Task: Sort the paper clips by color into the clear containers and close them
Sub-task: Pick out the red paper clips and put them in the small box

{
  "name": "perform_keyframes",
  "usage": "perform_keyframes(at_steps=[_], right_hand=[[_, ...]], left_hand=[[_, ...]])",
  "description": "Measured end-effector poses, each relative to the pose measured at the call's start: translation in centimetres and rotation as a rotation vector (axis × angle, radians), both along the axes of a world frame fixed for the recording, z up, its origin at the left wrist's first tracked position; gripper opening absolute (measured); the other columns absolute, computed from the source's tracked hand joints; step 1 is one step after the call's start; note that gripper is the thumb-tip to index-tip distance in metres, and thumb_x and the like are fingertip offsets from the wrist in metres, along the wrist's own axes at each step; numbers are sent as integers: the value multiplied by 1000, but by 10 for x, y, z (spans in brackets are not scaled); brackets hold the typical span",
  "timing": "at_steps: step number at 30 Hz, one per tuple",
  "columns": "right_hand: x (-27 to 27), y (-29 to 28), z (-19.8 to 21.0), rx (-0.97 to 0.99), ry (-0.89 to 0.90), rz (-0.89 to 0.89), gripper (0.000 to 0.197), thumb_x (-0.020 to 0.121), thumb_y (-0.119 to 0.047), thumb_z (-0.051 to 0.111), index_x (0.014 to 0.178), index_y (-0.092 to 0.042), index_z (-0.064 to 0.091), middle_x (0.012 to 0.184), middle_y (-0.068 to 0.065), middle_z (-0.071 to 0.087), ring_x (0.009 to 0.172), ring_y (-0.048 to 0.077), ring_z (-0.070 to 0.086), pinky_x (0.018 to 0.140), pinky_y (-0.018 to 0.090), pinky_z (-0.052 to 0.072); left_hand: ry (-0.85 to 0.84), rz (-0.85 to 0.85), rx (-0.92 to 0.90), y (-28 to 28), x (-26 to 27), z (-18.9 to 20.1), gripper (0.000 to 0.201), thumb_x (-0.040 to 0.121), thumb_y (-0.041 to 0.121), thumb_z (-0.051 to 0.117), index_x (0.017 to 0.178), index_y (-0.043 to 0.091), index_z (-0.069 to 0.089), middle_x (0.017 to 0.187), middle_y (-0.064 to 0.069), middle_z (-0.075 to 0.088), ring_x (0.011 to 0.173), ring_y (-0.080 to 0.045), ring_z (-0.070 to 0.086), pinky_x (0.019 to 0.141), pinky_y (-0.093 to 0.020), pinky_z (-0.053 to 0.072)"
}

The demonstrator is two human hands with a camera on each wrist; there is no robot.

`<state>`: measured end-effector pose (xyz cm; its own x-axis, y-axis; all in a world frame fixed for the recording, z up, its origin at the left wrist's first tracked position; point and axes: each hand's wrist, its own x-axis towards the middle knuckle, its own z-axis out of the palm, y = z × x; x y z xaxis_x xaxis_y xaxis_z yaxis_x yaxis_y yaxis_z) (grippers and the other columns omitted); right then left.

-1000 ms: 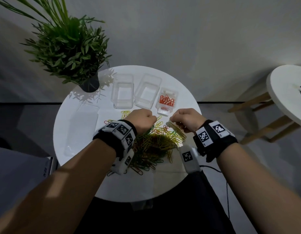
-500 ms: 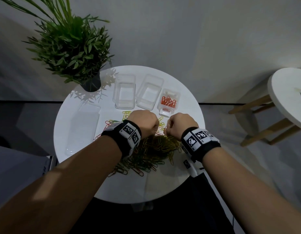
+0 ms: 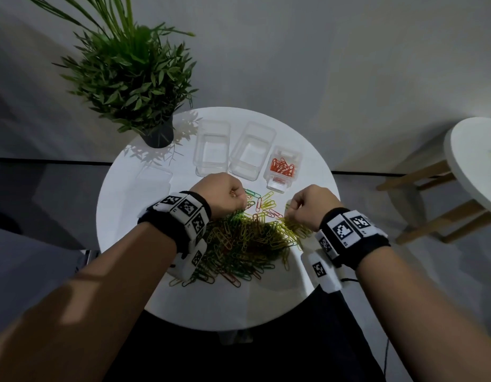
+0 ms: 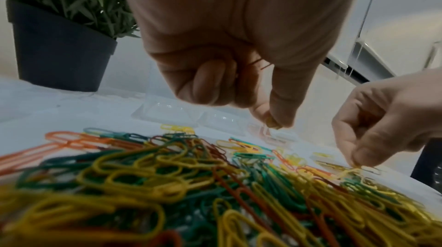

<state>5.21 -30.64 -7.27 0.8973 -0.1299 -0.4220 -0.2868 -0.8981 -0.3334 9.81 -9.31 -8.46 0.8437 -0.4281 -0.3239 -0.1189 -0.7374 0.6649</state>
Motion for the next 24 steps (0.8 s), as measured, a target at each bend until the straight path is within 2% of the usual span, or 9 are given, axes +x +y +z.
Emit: perform_keyframes(at_steps=[3, 5, 8, 11, 14, 17, 20, 22, 24], right_hand=[[2, 9, -2, 14, -53, -8, 16, 84, -16, 57, 72, -14, 66, 79, -2, 69, 79, 17, 64, 65, 24, 49], [2, 11, -1, 198, -59, -70, 18, 85, -7, 58, 70, -14, 66, 74, -6, 67, 75, 10, 61, 62, 20, 43], [0, 5, 6, 461, -60, -178, 14, 80, 3, 65, 71, -7, 71, 68, -5, 67, 69, 5, 60, 67, 20, 46], [4, -3, 1, 368, 9, -152, 15, 74, -5, 74, 62, -14, 74, 73, -2, 73, 80, 12, 68, 80, 32, 56], [5, -5, -4, 171, 32, -81, 8, 74, -25, 77, 68, -20, 77, 79, -6, 74, 85, 12, 67, 81, 35, 56], [5, 7, 0, 35, -29, -77, 13, 75, -36, 77, 73, -23, 76, 78, -10, 71, 81, 10, 64, 72, 27, 53], [5, 23, -3, -184, -51, 23, 21, 75, -41, 75, 81, -21, 73, 84, -4, 69, 82, 17, 63, 69, 27, 49], [5, 30, -9, -250, -55, 65, 18, 79, -35, 70, 89, -20, 71, 90, 0, 68, 85, 22, 63, 71, 28, 51], [6, 32, -14, -276, -51, 84, 16, 83, -28, 64, 96, -19, 69, 95, 3, 68, 88, 25, 64, 71, 29, 49]], left_hand=[[67, 84, -111, -3, -3, -1, 10, 88, 20, 63, 87, 11, 68, 78, 10, 63, 77, -13, 59, 71, -26, 47], [200, 137, -267, -6, -5, 2, 15, 90, 20, 65, 91, 5, 67, 79, 7, 65, 76, -13, 59, 73, -30, 50], [324, 189, -361, -11, -5, 8, 11, 88, 21, 67, 84, 11, 69, 67, 11, 62, 56, -7, 49, 52, -21, 43], [484, 262, -465, -13, -1, 4, 17, 88, 17, 66, 71, 13, 62, 55, -1, 49, 46, -13, 35, 46, -21, 29], [577, 241, -484, -15, 0, 1, 22, 92, 17, 62, 71, 12, 59, 63, -8, 57, 42, -11, 39, 42, -20, 29], [507, 251, -433, -16, -2, 1, 18, 91, 18, 63, 75, 9, 65, 64, -7, 62, 41, -9, 43, 40, -19, 34], [328, 289, -238, -18, 0, 0, 17, 92, 15, 60, 83, 8, 73, 67, -5, 66, 51, -12, 50, 50, -22, 41], [188, 241, -11, -17, 3, -1, 24, 93, 13, 51, 87, 6, 73, 77, -7, 69, 65, -17, 58, 60, -24, 47], [75, 229, 108, -18, 3, 1, 29, 91, 13, 44, 92, 2, 71, 94, -12, 70, 85, -26, 63, 78, -34, 53]])
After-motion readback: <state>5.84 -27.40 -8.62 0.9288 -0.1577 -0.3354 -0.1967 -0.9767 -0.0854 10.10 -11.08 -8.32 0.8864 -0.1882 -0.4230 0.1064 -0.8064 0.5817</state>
